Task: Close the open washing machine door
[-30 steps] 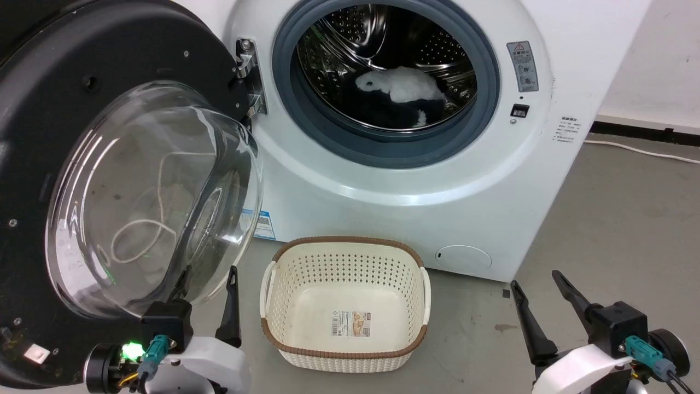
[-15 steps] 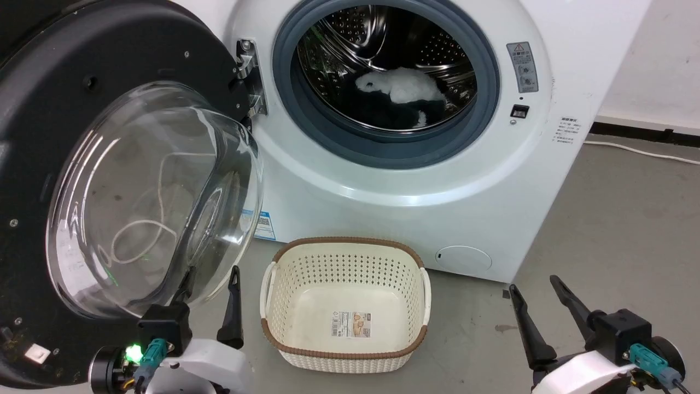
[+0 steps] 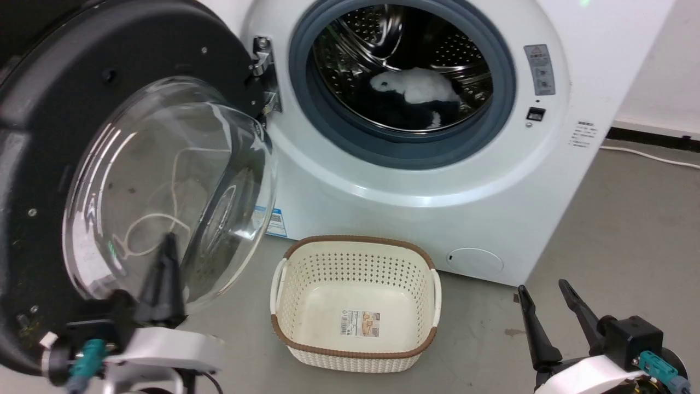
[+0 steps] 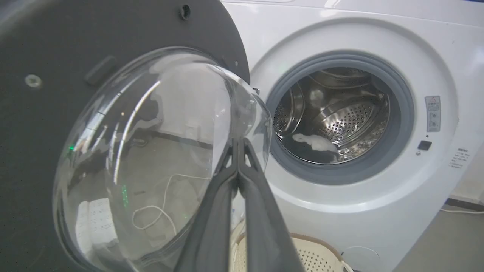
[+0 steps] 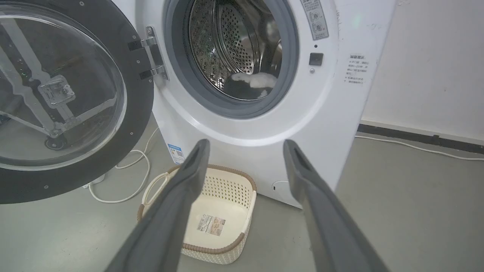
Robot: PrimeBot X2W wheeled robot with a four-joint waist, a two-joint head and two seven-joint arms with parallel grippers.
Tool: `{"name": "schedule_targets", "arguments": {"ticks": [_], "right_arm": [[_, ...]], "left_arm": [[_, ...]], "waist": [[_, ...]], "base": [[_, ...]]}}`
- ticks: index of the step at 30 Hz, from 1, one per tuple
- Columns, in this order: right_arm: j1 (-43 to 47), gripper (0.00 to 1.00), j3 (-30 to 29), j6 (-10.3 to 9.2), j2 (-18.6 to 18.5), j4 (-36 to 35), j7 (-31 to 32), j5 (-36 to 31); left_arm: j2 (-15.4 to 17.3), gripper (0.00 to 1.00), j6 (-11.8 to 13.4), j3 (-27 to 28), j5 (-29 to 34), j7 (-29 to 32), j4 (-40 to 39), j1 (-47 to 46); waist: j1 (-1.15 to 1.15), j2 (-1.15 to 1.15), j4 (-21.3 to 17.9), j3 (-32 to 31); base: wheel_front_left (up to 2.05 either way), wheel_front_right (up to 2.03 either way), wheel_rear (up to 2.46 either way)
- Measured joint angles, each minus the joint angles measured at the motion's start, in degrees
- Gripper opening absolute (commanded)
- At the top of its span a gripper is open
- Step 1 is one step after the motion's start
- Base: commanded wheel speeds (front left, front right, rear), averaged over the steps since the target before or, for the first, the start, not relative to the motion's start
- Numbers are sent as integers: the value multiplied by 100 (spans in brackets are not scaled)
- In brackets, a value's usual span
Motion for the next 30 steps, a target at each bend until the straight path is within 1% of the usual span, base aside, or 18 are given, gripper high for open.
{"name": "schedule_targets", "arguments": {"ticks": [4, 8, 14, 18, 22, 23, 24, 28, 30], "right_arm": [[14, 100, -1, 0, 0, 40, -40, 59], [18, 100, -9, 0, 0, 85, -81, 112], [52, 100, -18, -1, 0, 158, -174, 215], [74, 100, -21, -1, 0, 207, -210, 271], [72, 100, -18, 0, 0, 247, -266, 311], [65, 100, -12, -1, 0, 277, -282, 311], [62, 100, -16, -1, 0, 285, -309, 311], [46, 100, -34, -1, 0, 313, -339, 310], [30, 100, -52, -1, 0, 325, -380, 310]], "left_arm": [[-1, 0, 112, 308, -174, -44, -331, -47], [-1, 0, 170, 749, -349, -97, -552, -148], [0, 0, 194, 1527, -557, -175, -609, -288], [-1, 0, 112, 1996, -553, -218, -318, -374], [21, 0, -76, 2464, -476, -269, -7, -675], [171, 0, -138, 2665, -426, -299, 375, -866], [252, 0, -164, 2706, -408, -319, 538, -918], [664, 0, -230, 2752, -403, -302, 1181, -1095], [918, 0, -274, 2724, -404, -185, 1482, -1201]], "waist": [[0, 0, 110, -1], [0, 0, 245, -5], [0, 0, 477, -15], [0, 0, 640, -6], [0, 0, 766, 54], [0, 0, 816, 138], [0, 0, 829, 169], [0, 0, 865, 300], [0, 0, 878, 374]], "base": [[0, 0, 0], [0, 0, 0], [0, 0, 0], [0, 0, 0], [0, 0, 0], [0, 0, 0], [0, 0, 0], [0, 0, 0], [0, 0, 0]]}}
